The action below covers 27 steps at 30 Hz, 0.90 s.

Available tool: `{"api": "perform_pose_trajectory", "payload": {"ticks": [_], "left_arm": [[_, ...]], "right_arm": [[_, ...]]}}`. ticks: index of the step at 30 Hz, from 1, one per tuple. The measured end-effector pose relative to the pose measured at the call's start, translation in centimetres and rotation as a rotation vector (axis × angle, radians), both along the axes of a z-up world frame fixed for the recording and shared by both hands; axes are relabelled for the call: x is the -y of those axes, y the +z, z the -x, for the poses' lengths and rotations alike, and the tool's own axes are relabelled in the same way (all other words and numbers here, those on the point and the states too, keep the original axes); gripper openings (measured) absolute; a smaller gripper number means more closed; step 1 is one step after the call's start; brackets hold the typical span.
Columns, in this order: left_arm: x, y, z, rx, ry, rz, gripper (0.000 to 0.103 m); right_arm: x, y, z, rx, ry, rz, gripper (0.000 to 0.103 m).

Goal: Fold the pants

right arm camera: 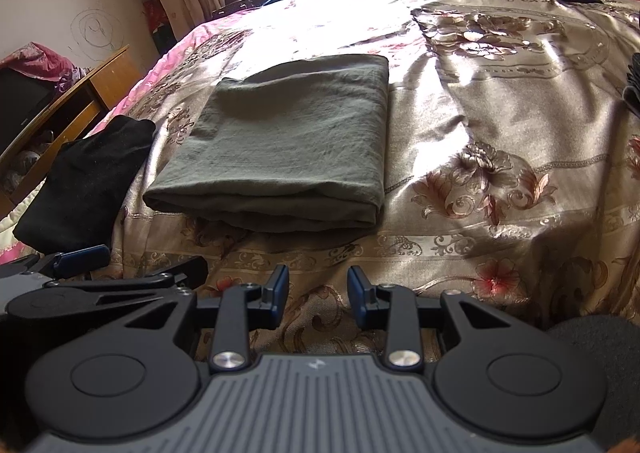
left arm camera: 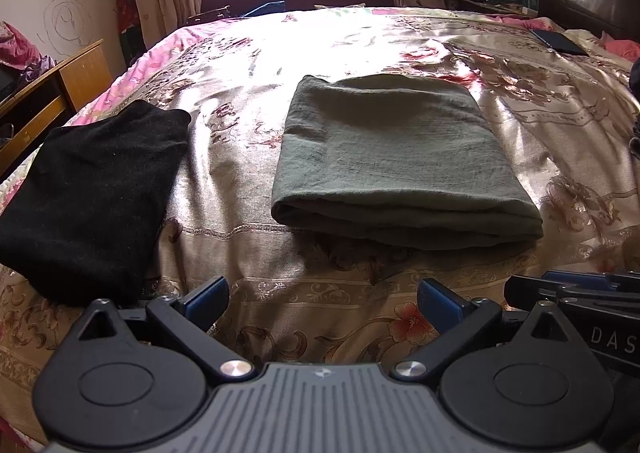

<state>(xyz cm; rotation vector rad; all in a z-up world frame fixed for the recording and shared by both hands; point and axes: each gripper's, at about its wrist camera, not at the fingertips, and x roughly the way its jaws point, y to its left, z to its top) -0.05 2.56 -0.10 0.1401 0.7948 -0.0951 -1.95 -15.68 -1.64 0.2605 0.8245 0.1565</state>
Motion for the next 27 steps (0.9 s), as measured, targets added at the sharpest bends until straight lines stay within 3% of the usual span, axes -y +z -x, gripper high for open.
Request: {"api": "perform_pose_trajectory", "payload": {"ticks": [27], "left_arm": [[-0.21,-0.1,-0.09,-0.014,0.002,0.012,0.103]], "right_arm": [[-0.19,-0.15,-0.19,-0.013,-0.006,0.017,0.034]]}}
